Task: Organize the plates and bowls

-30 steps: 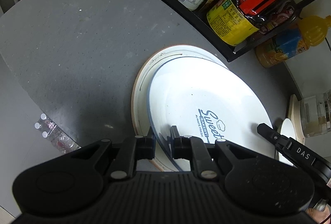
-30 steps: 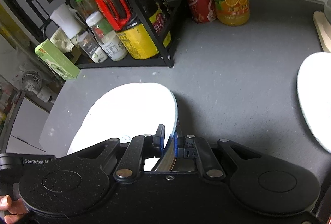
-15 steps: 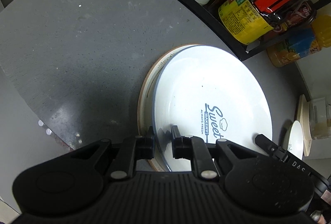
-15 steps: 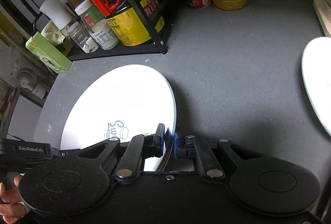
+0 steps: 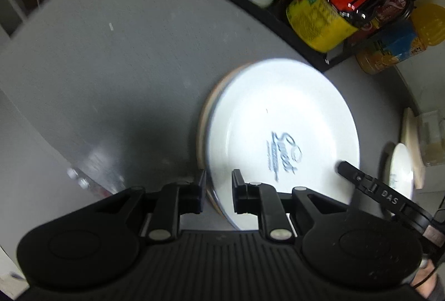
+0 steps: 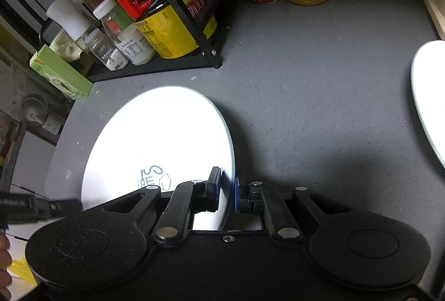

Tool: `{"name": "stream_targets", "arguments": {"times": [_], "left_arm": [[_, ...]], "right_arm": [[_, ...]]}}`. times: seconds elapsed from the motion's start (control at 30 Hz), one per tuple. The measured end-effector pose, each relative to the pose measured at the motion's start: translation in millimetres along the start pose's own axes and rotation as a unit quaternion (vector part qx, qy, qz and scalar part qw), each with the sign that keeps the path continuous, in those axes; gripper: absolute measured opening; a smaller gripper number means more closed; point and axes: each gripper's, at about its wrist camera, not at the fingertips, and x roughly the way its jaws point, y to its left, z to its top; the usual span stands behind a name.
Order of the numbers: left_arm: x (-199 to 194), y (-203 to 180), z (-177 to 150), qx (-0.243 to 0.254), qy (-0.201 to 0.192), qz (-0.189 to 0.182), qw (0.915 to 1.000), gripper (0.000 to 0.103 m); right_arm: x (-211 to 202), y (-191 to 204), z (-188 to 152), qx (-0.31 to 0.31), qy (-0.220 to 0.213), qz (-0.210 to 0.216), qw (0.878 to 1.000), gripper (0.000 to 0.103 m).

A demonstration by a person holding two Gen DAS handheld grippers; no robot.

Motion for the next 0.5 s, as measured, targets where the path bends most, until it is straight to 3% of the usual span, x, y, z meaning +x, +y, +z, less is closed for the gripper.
{"name": "stream_targets", "arguments": {"times": [0.27, 0.5], "left_arm": [[11.3, 0.8, 16.7, -0.004, -0.015, 0.003, 0.9999, 0.016], [31.4, 5.5, 19.0, -0.011, -0.004, 0.013, 0.9998, 0.021]], "right_arm": [[5.8, 5.5, 1.1, -0.014, 0.005, -0.012, 1.000, 0.012], [6.2, 4.4, 2.9, -0.011, 0.026, -0.020, 0.999, 0.026]]}}
